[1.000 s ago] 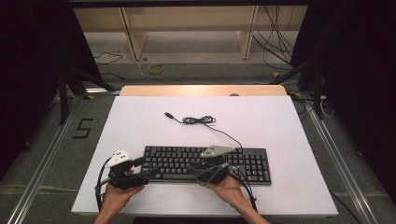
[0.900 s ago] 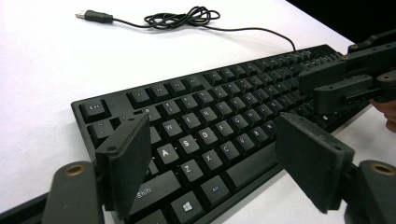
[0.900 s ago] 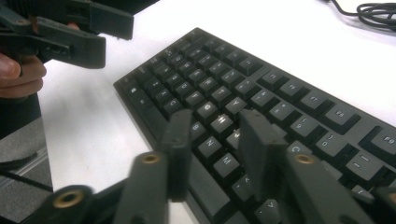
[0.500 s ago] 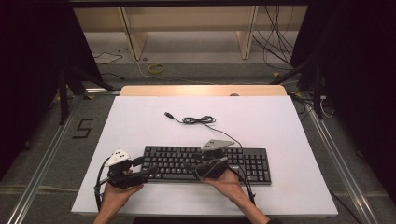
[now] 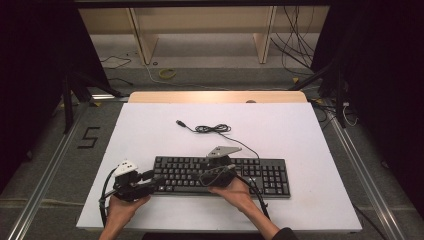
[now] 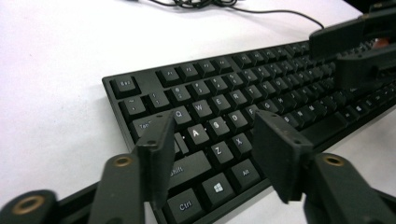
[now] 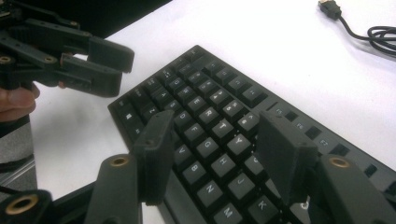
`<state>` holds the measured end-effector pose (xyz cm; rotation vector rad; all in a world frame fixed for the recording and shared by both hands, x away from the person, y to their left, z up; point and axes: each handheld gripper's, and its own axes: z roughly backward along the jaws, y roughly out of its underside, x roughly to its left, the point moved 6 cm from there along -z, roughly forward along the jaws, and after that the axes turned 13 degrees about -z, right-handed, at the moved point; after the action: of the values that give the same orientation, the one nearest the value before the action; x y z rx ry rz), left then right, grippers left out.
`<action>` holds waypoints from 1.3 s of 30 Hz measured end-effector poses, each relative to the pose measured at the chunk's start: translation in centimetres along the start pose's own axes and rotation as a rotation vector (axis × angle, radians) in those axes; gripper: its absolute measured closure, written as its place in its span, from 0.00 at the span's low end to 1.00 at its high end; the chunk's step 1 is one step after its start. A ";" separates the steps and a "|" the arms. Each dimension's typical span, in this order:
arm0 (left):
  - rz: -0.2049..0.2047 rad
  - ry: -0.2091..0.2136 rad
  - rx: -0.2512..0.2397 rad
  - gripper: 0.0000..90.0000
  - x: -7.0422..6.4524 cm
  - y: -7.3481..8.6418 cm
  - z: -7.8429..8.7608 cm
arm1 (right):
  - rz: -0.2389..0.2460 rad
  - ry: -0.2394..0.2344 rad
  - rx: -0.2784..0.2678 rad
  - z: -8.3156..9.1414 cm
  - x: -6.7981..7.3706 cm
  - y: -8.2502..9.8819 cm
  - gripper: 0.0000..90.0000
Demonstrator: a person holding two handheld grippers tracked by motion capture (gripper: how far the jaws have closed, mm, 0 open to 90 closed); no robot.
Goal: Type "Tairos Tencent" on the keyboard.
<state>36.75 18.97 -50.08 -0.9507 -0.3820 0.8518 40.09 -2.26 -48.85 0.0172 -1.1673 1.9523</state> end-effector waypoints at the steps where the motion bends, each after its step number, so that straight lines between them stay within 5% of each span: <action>1: -0.004 -0.001 0.008 0.57 0.0 0.1 -0.1 | 0.000 0.000 0.000 -0.2 0.0 -0.1 0.52; 6: -0.008 -0.001 0.032 0.64 0.1 0.3 -0.2 | 0.000 0.004 0.004 -0.8 0.1 -0.5 0.57; 24: -0.056 -0.007 0.099 0.98 0.3 1.0 -0.8 | 0.023 0.049 0.052 -3.1 0.2 -0.7 0.98; 39: -0.050 -0.003 0.132 0.99 0.4 1.2 -1.2 | 0.025 0.079 0.081 -4.6 0.2 -0.7 1.00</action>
<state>37.19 19.01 -51.73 -0.8148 -0.3463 0.8223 42.20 1.36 -50.91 -0.0322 -1.0409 2.0030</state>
